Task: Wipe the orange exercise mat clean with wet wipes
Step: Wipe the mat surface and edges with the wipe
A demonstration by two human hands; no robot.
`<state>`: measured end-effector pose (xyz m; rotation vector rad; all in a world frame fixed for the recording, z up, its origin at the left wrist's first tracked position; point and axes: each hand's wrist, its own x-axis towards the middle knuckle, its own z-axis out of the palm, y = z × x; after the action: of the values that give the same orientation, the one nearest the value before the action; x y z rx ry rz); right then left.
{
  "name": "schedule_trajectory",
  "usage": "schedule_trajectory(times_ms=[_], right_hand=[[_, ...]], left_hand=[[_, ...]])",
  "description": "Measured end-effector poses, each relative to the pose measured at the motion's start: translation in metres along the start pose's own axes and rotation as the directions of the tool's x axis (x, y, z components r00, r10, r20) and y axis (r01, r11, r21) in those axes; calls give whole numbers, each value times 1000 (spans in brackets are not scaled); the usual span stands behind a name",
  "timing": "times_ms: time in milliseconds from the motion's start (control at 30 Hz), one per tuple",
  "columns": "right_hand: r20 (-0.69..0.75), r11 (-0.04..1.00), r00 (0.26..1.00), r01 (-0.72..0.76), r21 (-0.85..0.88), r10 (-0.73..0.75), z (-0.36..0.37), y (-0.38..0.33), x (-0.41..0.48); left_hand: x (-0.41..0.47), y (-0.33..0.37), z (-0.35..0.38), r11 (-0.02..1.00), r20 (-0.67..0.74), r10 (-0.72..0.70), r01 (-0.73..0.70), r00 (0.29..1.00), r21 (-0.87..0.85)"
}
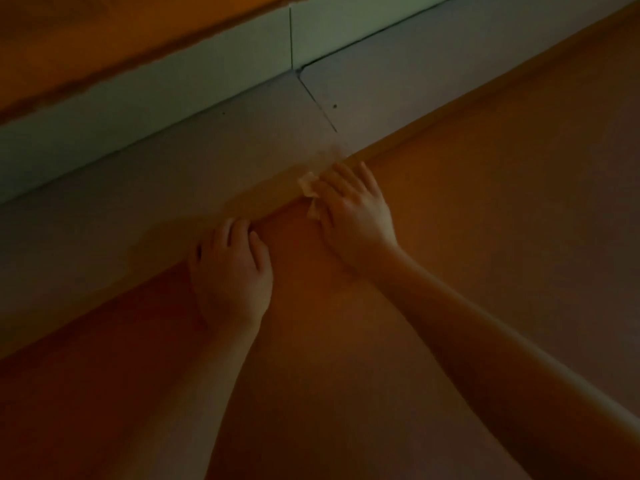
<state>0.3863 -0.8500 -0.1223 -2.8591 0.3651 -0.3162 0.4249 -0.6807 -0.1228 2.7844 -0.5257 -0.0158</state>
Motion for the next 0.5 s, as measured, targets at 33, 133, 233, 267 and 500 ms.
schedule_trajectory(times_ms=[33,133,233,267,500], right_hand=[[41,999,999,-14,-31,15,-7,18,5],[30,960,961,-272,-59,274,-21,60,15],[-62,932,933,-349,98,355,-13,39,14],[-41,947,956,-280,158,290,-7,24,10],[124,999,992,-40,36,36,-31,89,18]], left_hand=[[0,1,0,1000,-5,16,-16,1000,0],[-2,2,0,995,-32,98,-97,995,19],[-1,2,2,994,-38,111,-110,993,22],[-2,1,1,994,-39,107,-106,993,20],[-3,4,-1,997,-26,80,-80,996,-13]])
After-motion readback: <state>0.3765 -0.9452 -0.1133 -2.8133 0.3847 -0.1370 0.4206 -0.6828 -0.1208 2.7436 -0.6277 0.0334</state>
